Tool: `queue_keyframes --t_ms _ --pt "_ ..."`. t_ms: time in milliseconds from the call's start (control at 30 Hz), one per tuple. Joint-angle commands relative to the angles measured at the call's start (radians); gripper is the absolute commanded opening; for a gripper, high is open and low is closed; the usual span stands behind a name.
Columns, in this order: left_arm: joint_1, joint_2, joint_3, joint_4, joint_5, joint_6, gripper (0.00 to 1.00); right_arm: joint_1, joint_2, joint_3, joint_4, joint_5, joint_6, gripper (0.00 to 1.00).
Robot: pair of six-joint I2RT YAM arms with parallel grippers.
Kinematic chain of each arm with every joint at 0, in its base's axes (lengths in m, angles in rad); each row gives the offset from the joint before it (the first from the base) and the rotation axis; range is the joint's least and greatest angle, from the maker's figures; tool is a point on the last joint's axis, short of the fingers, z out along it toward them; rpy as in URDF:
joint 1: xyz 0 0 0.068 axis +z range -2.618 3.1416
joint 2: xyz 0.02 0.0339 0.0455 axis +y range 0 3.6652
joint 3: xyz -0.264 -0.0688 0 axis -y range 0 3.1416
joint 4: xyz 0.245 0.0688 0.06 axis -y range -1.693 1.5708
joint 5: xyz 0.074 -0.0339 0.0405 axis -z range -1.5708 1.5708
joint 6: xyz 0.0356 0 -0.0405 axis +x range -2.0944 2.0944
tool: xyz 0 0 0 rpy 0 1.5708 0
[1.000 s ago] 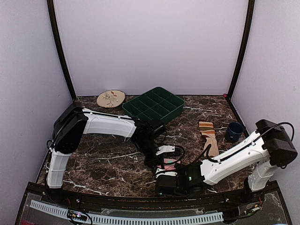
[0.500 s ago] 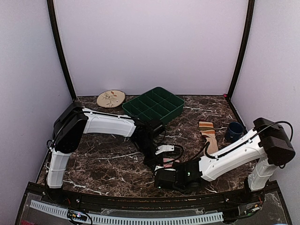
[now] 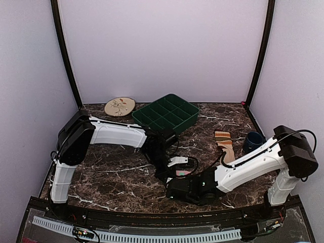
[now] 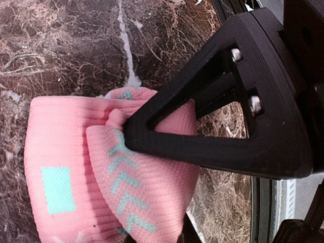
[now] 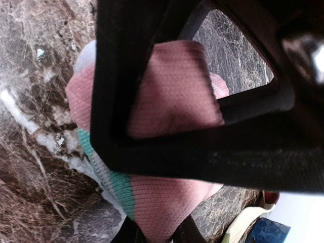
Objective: Roll the socks
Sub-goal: Roll the sock at the center of the board.
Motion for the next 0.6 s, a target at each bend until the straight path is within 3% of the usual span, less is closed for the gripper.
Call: queue_keyframes --t_ms 0,167,567 --pt "-0.013 0.026 0.005 -0.067 -0.010 0.007 0.01 -0.038 0.001 0.022 0.031 -0.048 0.025 0.00" --pt "-0.007 0.026 0.008 -0.068 -0.045 -0.017 0.04 -0.057 -0.014 0.019 0.019 -0.083 0.039 0.00" --pt "0.042 0.014 0.004 -0.087 -0.088 -0.092 0.33 -0.090 -0.035 0.001 -0.007 -0.142 0.076 0.00"
